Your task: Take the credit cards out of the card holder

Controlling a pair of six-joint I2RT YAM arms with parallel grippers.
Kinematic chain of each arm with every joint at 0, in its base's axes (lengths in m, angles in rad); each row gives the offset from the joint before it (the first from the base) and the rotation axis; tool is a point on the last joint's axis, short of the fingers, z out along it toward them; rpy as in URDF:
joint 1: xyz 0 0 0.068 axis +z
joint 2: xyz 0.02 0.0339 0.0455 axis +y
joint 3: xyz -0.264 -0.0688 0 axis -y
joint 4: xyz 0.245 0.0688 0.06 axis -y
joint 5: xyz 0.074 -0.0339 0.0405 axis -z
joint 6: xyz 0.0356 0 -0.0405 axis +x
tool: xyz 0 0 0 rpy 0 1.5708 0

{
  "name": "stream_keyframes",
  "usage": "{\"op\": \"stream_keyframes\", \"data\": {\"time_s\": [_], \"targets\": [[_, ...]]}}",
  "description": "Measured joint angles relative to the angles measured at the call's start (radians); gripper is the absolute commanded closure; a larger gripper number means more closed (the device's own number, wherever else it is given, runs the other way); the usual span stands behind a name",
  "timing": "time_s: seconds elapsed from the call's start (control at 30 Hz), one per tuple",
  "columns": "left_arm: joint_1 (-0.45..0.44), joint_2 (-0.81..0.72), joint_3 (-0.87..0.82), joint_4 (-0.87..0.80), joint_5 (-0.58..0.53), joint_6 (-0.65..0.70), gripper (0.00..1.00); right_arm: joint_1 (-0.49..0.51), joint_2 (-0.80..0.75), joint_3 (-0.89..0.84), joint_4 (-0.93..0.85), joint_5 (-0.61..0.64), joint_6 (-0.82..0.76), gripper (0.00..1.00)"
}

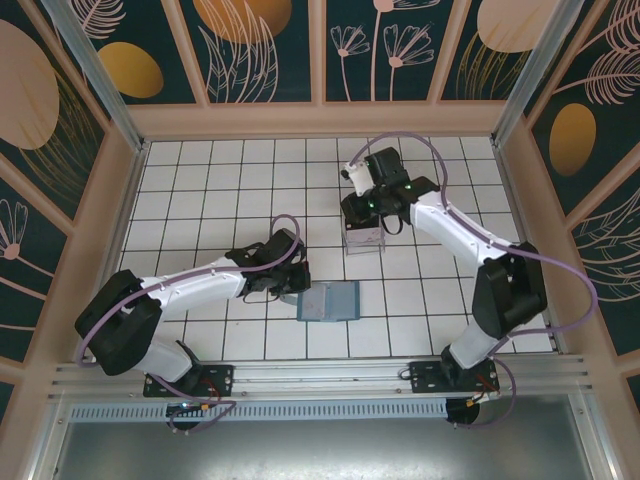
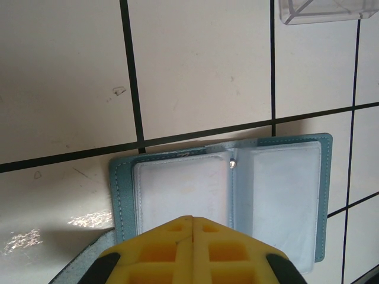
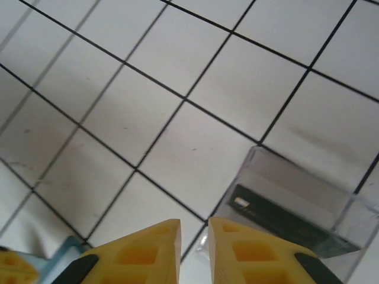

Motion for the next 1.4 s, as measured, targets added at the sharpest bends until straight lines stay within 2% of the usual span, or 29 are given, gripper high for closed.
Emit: {"op": "stream_keyframes", "data": {"time_s": [0.1,0.17,0.27,0.37,0.5,0.57,0.63,0.73,0.97,1.2,1.4], "targets": [[0.002,0.001,0.006,0.0,0.0,0.006,0.95,0.014,-0.034,-0.002,0.001,0.0,0.063,0.81],[0.004,0.001,0.009,0.0,0.0,0.007,0.95,0.018,-0.061,-0.01,0.006,0.0,0.108,0.74],[0.005,0.001,0.01,0.0,-0.002,0.01,0.95,0.018,-0.099,-0.021,0.011,-0.01,0.179,0.71],[0.005,0.001,0.01,0.0,-0.004,0.01,0.95,0.018,-0.127,-0.038,0.024,-0.041,0.247,0.63],[0.005,0.001,0.01,0.0,-0.015,0.01,0.95,0.018,-0.182,-0.116,0.062,-0.088,0.344,0.57],[0.007,0.0,0.01,0.0,-0.022,0.011,0.95,0.018,-0.212,-0.163,0.082,-0.103,0.393,0.47],[0.011,-0.002,0.009,0.0,-0.027,0.011,0.95,0.018,-0.239,-0.204,0.092,-0.109,0.45,0.41],[0.018,-0.009,0.008,0.0,-0.032,0.014,0.96,0.025,-0.266,-0.264,0.108,-0.116,0.527,0.43],[0.031,-0.043,-0.016,0.0,-0.051,0.018,0.96,0.11,-0.314,-0.428,0.15,-0.109,0.7,0.61],[0.069,-0.103,-0.07,0.0,-0.064,0.021,0.95,0.262,-0.31,-0.475,0.189,-0.076,0.855,0.65],[0.138,-0.152,-0.131,0.0,-0.054,0.029,0.95,0.352,-0.2,-0.46,0.219,-0.05,0.939,0.66]]}}
